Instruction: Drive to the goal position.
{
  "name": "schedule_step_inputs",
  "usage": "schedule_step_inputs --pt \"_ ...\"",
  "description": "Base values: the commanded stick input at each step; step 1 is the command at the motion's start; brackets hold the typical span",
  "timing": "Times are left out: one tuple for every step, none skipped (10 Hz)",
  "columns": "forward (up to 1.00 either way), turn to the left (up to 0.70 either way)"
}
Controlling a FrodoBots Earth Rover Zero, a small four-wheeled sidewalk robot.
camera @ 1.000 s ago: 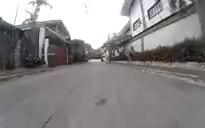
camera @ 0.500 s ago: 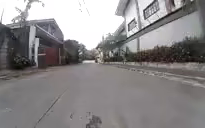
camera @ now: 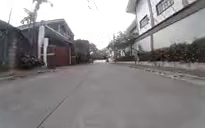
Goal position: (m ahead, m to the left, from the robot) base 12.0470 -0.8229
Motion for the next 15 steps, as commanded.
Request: schedule_step_inputs --pt "1.00 0.09" --pt "1.00 -0.11" --pt "1.00 -0.21" --pt "1.00 -0.22" --pt "1.00 -0.22" --pt "1.00 -0.22" --pt "1.00 -0.22" --pt "1.00 -0.21" --pt "1.00 -0.21" --pt "1.00 -0.21" --pt "1.00 -0.21" --pt "1.00 -0.21" --pt "1.00 -0.21" --pt "1.00 -0.21" --pt "1.00 -0.21"
